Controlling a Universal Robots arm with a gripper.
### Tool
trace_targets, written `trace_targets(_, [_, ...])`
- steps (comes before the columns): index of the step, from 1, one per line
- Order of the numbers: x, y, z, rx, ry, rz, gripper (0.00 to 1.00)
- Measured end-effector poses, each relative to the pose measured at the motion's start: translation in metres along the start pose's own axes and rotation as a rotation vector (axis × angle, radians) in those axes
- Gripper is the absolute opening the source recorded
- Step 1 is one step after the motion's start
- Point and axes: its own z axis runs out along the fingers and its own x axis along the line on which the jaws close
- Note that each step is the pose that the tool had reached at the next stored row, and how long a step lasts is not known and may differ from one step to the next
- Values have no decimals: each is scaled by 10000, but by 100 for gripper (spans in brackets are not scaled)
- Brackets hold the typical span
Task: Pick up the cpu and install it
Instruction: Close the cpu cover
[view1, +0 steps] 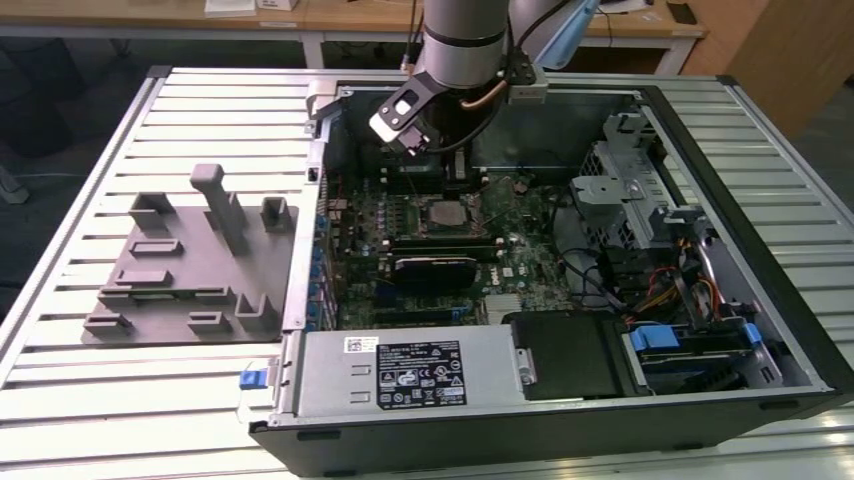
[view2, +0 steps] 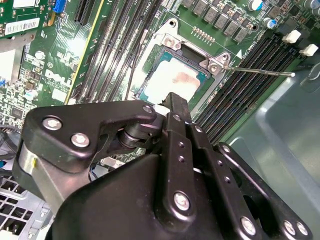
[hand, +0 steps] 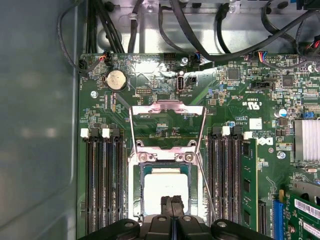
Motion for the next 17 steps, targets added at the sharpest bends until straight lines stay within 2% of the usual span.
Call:
trace_targets(6, [0,1,-16,1,-2,0,11])
trace_targets(17, [0,6,-178,0,0,1,11])
